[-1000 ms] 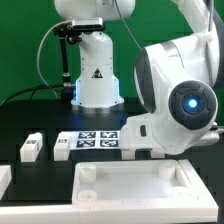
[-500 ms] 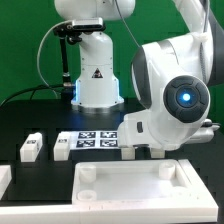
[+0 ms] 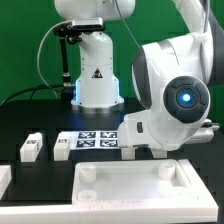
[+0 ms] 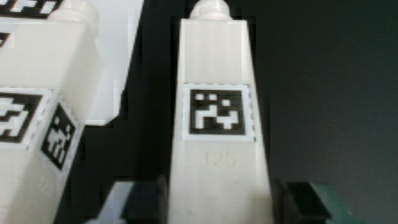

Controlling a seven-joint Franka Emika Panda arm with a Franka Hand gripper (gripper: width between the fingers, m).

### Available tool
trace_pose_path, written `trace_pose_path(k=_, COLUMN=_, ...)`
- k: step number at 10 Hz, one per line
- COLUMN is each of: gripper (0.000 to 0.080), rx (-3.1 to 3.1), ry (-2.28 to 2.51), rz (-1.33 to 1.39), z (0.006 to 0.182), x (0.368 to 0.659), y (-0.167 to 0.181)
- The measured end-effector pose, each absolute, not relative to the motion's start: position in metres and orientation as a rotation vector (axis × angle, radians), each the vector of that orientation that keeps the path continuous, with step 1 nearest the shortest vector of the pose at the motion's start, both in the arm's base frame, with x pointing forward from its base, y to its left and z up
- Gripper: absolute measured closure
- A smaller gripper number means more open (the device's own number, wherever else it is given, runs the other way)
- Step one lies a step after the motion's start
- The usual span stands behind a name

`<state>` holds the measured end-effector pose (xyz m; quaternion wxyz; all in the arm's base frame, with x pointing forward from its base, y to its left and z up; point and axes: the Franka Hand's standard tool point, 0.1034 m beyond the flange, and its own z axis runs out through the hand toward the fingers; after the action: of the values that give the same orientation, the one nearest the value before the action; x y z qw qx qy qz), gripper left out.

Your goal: Assemble desk

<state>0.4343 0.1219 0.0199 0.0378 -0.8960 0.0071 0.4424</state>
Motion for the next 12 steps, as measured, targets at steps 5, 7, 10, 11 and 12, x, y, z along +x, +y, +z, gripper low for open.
trace_pose_path(k=5, gripper=0.0517, rx=-2.722, ry=-0.038, rz=1.371, z=0.07, x=0.457, y=0.115)
trace_pose_path(k=7, gripper=0.0517, rx=-2.707, ry=-0.039, rz=1.387, z=0.12, x=0.474, y=0.107)
trace_pose_path(k=10, gripper=0.0515, rx=-2.823, ry=-0.021, rz=1.109, z=0.123, x=0.5, y=0.11)
trace_pose_path(k=11, gripper=0.0515, rx=-2.864, ry=-0.012, rz=1.008, z=0.126, x=0.501, y=0.11)
trace_pose_path(k=12, gripper=0.0515, rx=-2.886, ry=-0.014, rz=0.934, z=0.125, x=0.504, y=0.11)
